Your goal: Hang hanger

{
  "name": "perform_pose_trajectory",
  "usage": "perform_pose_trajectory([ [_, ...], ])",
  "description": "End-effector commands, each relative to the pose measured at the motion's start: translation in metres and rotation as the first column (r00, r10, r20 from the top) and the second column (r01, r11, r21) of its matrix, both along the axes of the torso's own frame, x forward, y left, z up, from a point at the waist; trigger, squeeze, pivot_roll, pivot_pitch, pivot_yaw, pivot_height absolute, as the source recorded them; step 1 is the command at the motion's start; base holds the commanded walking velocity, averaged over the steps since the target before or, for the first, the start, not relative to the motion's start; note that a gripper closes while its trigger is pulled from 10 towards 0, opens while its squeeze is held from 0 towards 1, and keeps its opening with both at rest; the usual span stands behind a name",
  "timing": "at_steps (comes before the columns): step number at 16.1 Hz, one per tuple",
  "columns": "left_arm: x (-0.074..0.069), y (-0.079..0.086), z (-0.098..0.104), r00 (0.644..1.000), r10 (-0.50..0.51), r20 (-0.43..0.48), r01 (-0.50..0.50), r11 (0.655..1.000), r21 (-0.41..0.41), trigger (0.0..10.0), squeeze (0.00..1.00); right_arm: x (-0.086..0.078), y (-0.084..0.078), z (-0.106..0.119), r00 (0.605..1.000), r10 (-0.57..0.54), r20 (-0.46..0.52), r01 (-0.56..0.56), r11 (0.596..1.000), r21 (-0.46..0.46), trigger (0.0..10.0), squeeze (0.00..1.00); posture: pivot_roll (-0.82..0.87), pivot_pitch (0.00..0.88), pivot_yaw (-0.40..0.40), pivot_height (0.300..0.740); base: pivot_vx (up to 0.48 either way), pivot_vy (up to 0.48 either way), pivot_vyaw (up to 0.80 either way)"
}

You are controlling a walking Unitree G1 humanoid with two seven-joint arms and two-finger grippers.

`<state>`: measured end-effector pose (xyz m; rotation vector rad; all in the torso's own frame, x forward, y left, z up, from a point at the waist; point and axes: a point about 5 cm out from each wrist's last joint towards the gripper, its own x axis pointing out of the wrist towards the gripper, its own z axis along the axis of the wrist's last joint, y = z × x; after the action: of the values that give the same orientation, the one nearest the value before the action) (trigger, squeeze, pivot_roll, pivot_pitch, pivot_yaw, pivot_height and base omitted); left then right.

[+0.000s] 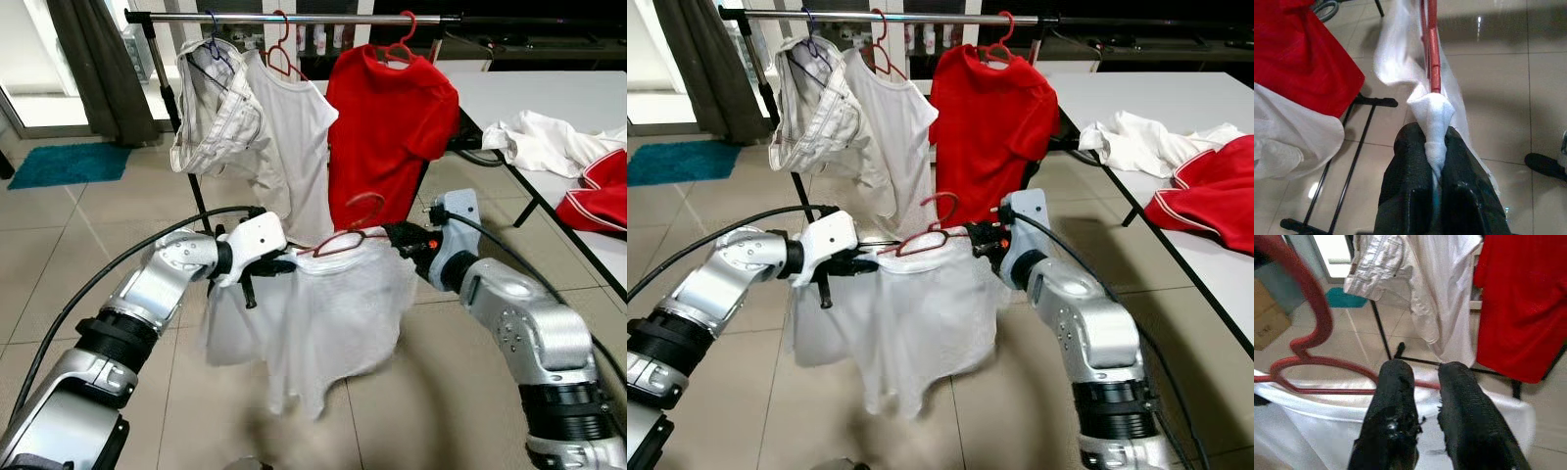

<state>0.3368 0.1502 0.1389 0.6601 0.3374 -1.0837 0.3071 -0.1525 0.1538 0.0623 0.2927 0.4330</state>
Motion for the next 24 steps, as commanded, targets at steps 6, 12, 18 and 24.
perform_pose_trajectory([
  [6, 0.004, 0.020, 0.019, 0.993, -0.023, 0.114, 0.028, 0.999, -0.036, 0.0, 0.00, -0.006, -0.001, 0.025, 0.972, 0.195, 0.132, -0.179, 0.975, -0.129, 10.0, 1.00, -0.13, 0.000, -0.004, 0.740, 0.000, 0.000, 0.00],
  [12, -0.022, 0.023, 0.023, 0.969, -0.248, 0.021, 0.248, 0.955, -0.162, 0.0, 0.00, -0.015, 0.020, 0.035, 0.757, 0.632, 0.168, -0.570, 0.763, -0.305, 10.0, 0.00, -0.13, 0.000, -0.023, 0.740, 0.000, 0.000, 0.00],
  [18, -0.023, 0.030, 0.030, 0.976, -0.214, 0.046, 0.219, 0.961, -0.171, 0.0, 0.00, -0.029, 0.030, 0.022, 0.577, 0.812, 0.089, -0.772, 0.578, -0.265, 0.0, 0.00, -0.11, 0.000, -0.047, 0.740, 0.000, 0.000, 0.00],
  [24, -0.023, 0.039, 0.035, 0.978, -0.204, 0.040, 0.207, 0.963, -0.171, 0.0, 0.00, -0.033, 0.022, 0.016, 0.530, 0.848, 0.010, -0.815, 0.512, -0.272, 0.0, 0.00, -0.11, 0.000, -0.047, 0.740, 0.000, 0.000, 0.00],
])
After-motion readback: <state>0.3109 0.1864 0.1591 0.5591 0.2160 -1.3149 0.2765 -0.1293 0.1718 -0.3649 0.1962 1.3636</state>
